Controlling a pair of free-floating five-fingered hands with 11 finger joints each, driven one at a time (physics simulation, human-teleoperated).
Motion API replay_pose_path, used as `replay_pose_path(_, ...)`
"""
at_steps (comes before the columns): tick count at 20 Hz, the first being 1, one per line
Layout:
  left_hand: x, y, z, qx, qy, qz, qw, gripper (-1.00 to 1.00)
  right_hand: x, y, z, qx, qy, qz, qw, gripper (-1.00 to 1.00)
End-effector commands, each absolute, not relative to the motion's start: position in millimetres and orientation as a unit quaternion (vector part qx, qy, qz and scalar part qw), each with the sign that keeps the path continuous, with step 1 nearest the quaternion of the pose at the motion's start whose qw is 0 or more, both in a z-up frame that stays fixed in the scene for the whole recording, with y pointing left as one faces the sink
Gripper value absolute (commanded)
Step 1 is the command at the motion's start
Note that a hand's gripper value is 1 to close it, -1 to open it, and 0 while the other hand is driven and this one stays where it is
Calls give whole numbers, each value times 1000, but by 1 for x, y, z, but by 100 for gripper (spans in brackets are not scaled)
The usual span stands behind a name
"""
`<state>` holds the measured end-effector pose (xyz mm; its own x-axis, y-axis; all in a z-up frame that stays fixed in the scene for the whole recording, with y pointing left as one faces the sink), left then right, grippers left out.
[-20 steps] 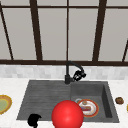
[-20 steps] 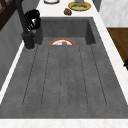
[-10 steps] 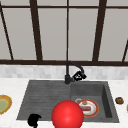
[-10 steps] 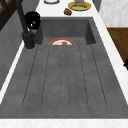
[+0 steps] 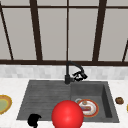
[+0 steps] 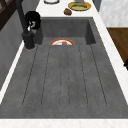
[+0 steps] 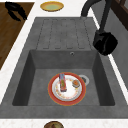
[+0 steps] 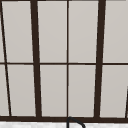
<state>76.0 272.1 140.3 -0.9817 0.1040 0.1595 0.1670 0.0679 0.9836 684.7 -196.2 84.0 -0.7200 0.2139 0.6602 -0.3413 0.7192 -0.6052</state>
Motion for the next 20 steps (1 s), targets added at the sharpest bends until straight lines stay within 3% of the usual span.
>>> replay_pose_path(1, 76, 272, 140, -93, -730, -676, 23, 0, 685, -226, 93, 34, -849, 371, 374, -100)
replay_pose_path(8, 76, 272, 140, -93, -730, -676, 23, 0, 672, -263, 110, 2, -823, 437, 362, -100)
replay_pose_path(20, 76, 272, 140, -93, -730, -676, 23, 0, 620, -295, 119, -43, -825, 436, 357, -100)
